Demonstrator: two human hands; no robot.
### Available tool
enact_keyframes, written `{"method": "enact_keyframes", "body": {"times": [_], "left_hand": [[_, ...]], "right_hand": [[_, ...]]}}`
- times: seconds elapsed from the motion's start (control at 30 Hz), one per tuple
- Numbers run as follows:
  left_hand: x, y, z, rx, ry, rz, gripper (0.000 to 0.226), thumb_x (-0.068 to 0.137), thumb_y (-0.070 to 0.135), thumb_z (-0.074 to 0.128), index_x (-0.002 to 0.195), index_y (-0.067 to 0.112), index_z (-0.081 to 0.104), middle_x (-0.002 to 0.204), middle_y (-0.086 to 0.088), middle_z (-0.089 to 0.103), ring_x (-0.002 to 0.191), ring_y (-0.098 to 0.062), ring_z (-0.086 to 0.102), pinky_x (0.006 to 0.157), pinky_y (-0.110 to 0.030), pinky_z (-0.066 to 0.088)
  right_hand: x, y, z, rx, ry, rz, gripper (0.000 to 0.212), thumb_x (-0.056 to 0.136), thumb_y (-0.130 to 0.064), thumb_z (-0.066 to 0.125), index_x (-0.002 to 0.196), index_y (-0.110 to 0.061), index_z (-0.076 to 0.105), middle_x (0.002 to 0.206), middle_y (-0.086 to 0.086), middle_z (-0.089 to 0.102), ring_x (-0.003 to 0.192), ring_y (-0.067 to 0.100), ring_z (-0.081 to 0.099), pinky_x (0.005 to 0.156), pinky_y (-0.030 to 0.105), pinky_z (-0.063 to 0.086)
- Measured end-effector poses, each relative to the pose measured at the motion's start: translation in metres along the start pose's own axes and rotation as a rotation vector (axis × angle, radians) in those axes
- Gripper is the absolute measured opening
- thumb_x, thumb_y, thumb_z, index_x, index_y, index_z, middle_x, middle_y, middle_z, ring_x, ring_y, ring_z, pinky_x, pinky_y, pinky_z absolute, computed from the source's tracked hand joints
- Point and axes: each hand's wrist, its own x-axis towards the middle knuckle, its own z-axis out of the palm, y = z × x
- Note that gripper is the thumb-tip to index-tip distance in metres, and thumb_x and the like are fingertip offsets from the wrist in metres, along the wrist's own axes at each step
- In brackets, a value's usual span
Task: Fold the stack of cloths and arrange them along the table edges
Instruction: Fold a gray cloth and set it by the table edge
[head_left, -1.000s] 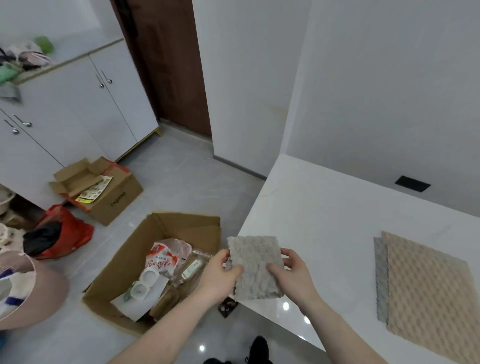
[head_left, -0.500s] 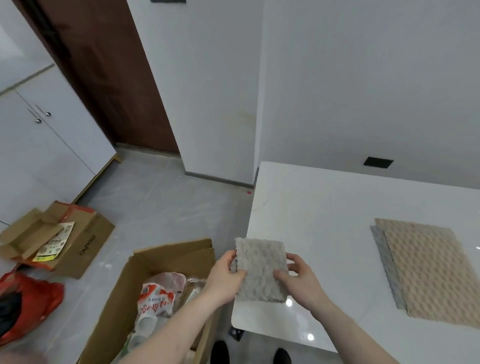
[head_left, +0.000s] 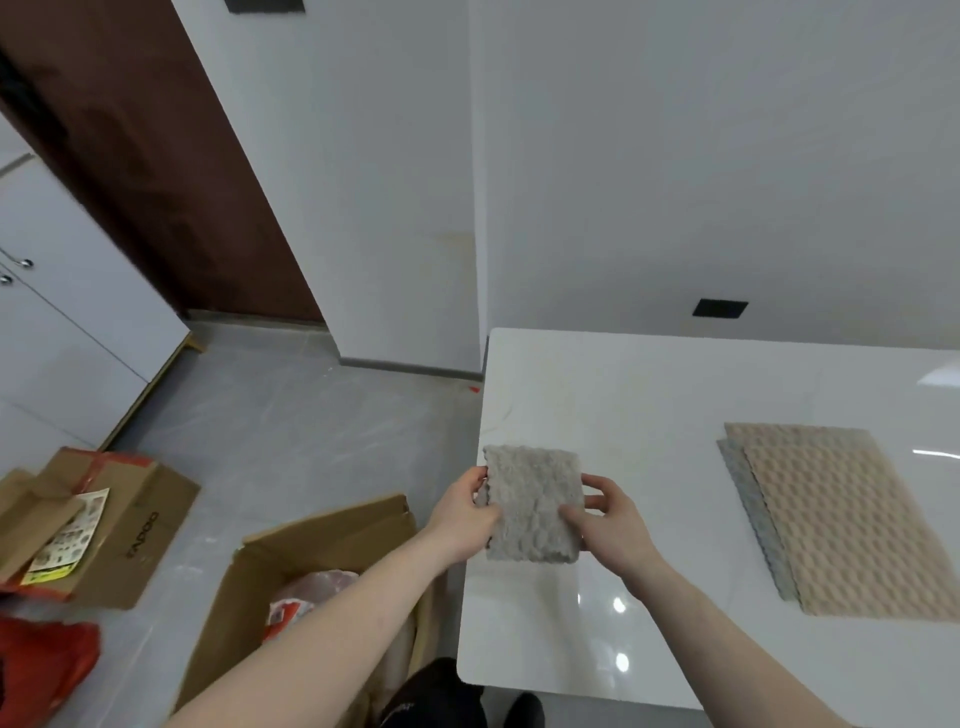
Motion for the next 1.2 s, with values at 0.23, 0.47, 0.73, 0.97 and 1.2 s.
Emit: {"method": "enact_keyframes", "body": {"times": [0.23, 0.47, 0.73, 0.97, 1.2], "left_hand": [[0.047, 0.027, -0.007, 0.025, -0.034, -0.001, 0.034, 0.093, 0.006, 0.059, 0.117, 0.029, 0.055, 0.113, 0.011, 0.064, 0.102, -0.010, 0.061, 0.079, -0.018, 0.047], [0.137, 0.042, -0.031, 0.068, -0.045, 0.007, 0.033, 0.088, 0.001, 0.058, 0.107, 0.027, 0.057, 0.096, 0.018, 0.063, 0.098, -0.016, 0.063, 0.063, -0.010, 0.046], [0.257, 0.047, -0.058, 0.111, -0.123, 0.025, 0.033, 0.092, -0.003, 0.054, 0.110, 0.024, 0.050, 0.093, 0.018, 0.055, 0.075, 0.005, 0.049, 0.049, 0.001, 0.041], [0.333, 0.042, -0.062, 0.091, -0.142, -0.044, 0.037, 0.091, 0.005, 0.053, 0.124, 0.019, 0.057, 0.109, 0.012, 0.063, 0.102, -0.013, 0.060, 0.068, -0.015, 0.045], [0.385, 0.044, -0.051, 0.135, -0.162, -0.029, 0.053, 0.090, 0.007, 0.051, 0.140, 0.023, 0.048, 0.124, 0.004, 0.064, 0.112, -0.022, 0.063, 0.081, -0.022, 0.049]], "right_hand": [[0.038, -0.021, -0.002, 0.026, 0.050, -0.007, 0.045, 0.088, -0.018, 0.070, 0.130, -0.026, 0.058, 0.111, 0.003, 0.071, 0.089, 0.020, 0.076, 0.077, 0.043, 0.065], [0.110, -0.054, 0.015, -0.012, 0.144, 0.013, 0.045, 0.085, -0.022, 0.070, 0.128, -0.030, 0.059, 0.110, -0.002, 0.070, 0.092, 0.017, 0.075, 0.083, 0.046, 0.064], [0.218, -0.086, 0.043, -0.080, 0.236, 0.085, 0.042, 0.090, -0.024, 0.068, 0.132, -0.024, 0.061, 0.111, -0.003, 0.068, 0.094, 0.017, 0.072, 0.074, 0.035, 0.061], [0.293, -0.098, 0.054, -0.162, 0.287, 0.105, 0.037, 0.095, -0.023, 0.065, 0.132, -0.022, 0.061, 0.114, -0.002, 0.067, 0.089, 0.009, 0.068, 0.061, 0.021, 0.050], [0.354, -0.097, 0.056, -0.221, 0.333, 0.055, 0.050, 0.094, -0.021, 0.064, 0.143, -0.019, 0.054, 0.132, 0.003, 0.064, 0.098, 0.020, 0.064, 0.081, 0.033, 0.056]]}}
